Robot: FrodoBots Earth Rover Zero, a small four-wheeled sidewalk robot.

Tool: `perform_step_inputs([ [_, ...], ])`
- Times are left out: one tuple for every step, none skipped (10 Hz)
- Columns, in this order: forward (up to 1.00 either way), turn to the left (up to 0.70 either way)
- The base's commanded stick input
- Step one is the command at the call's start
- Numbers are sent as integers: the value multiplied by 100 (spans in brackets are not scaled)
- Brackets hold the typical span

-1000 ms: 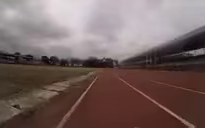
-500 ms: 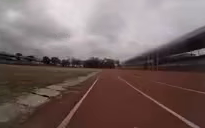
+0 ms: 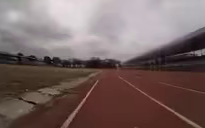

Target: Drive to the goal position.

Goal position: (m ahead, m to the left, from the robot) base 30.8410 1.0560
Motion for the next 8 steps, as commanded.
perform_step_inputs([
  [100,-27],
  [100,-11],
  [100,0],
  [100,0],
  [100,-8],
  [100,-19],
  [100,-37],
  [100,-29],
])
